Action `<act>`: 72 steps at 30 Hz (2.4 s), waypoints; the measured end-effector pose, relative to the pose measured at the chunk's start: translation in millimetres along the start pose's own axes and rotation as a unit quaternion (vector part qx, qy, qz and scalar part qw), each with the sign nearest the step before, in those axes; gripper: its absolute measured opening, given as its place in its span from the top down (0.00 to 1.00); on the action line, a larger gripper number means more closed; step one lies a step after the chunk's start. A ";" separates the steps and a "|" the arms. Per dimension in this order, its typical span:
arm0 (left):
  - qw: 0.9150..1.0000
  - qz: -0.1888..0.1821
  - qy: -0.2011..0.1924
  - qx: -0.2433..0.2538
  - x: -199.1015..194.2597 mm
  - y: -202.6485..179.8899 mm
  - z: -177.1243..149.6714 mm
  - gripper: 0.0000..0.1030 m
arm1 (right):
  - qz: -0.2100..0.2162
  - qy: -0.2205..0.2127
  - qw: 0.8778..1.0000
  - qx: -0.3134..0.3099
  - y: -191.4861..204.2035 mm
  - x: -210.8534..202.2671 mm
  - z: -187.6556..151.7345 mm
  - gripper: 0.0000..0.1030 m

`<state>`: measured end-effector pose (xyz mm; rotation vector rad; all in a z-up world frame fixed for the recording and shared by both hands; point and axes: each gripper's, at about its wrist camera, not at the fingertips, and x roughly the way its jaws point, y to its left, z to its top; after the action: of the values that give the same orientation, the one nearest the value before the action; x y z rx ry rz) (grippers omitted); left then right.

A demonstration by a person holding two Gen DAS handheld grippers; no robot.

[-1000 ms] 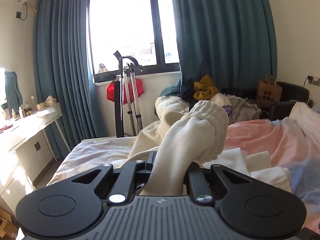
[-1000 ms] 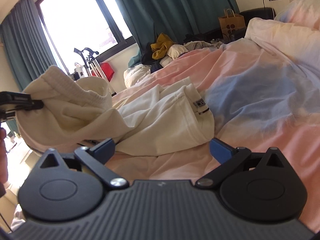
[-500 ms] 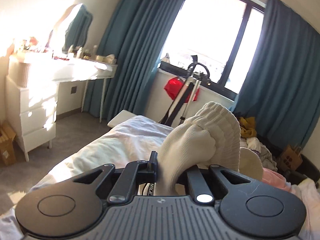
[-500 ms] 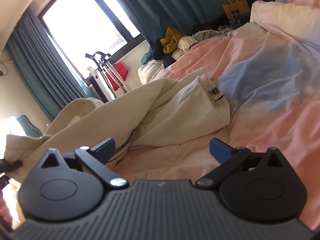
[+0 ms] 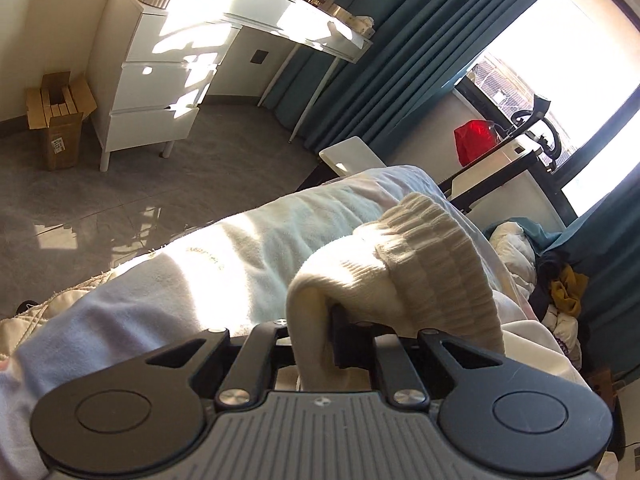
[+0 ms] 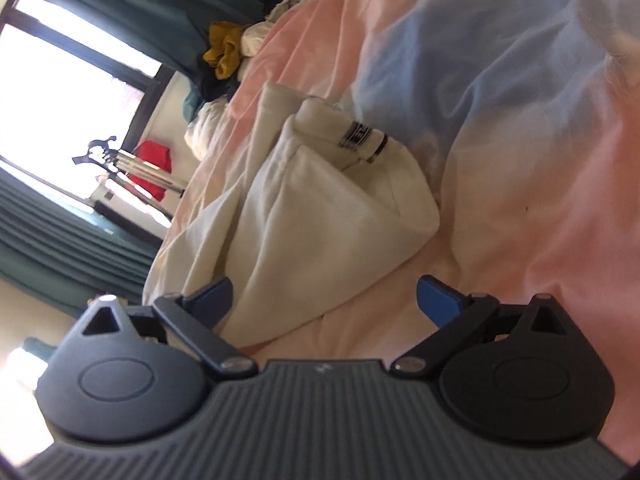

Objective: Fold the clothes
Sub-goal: 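Grasp the other leg hem with the right gripper while the left gripper holds the cuff, then lay the held legs down and open both grippers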

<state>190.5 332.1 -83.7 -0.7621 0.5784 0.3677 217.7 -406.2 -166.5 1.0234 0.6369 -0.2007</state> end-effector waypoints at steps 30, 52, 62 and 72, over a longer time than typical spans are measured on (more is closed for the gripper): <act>0.999 0.006 -0.016 0.028 52.8 -53.6 -14.1 0.90 | 0.061 -0.109 0.991 -0.052 59.3 54.2 48.7 0.91; 0.996 -0.066 0.044 -0.031 31.2 -56.8 -18.3 0.91 | -0.053 -0.131 0.988 0.069 -78.6 -4.4 121.9 0.92; 0.999 -0.025 0.045 0.010 23.1 -57.5 -22.4 0.66 | -0.131 -0.096 0.984 -0.068 -31.6 -46.6 85.6 0.88; 0.997 -0.027 0.000 0.079 -45.9 -54.3 -34.1 0.20 | -0.113 -0.115 0.954 -0.252 37.7 -125.8 6.2 0.81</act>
<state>170.0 265.8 -46.3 -0.6248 0.5787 0.2697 135.7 -408.5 -63.7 0.4254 0.5512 -0.3337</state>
